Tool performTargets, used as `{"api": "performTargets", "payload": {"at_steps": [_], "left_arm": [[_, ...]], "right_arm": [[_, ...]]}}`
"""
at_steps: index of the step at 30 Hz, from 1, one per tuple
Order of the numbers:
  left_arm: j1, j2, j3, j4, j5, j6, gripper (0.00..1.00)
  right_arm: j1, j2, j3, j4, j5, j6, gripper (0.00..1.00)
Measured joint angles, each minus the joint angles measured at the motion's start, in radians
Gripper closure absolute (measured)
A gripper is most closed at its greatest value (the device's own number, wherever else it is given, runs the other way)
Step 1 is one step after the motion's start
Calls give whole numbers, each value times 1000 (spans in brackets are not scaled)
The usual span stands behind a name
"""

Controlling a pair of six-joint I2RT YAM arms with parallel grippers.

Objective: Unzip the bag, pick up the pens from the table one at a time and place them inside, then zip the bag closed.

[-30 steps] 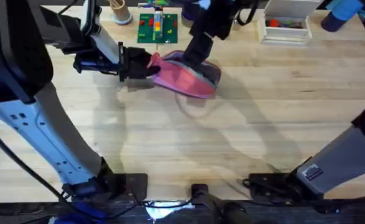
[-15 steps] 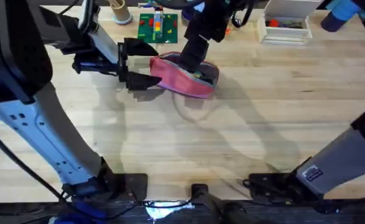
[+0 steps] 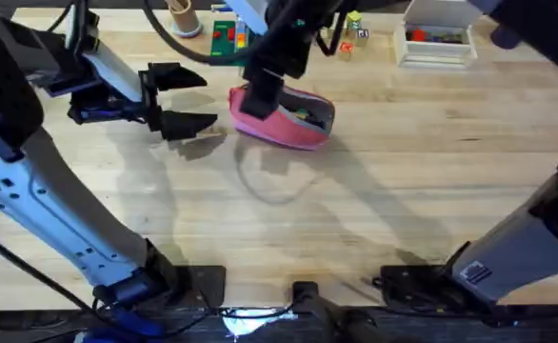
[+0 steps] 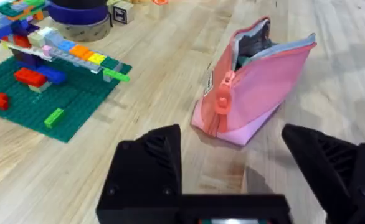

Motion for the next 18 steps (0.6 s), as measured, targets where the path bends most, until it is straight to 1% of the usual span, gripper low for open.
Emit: {"api": "performTargets", "payload": {"at_steps": [3,7,18], "left_arm": [[9,0,0,-23,-10,38,6],[10,0,0,-32,-34,67,6],[10,0,0,-36,-54,111,6]], "right_arm": [[-2,3,2,38,-2,11,9],[0,37,12,60,-3,23,9],[53,204,50,91,-5,77,9]]}}
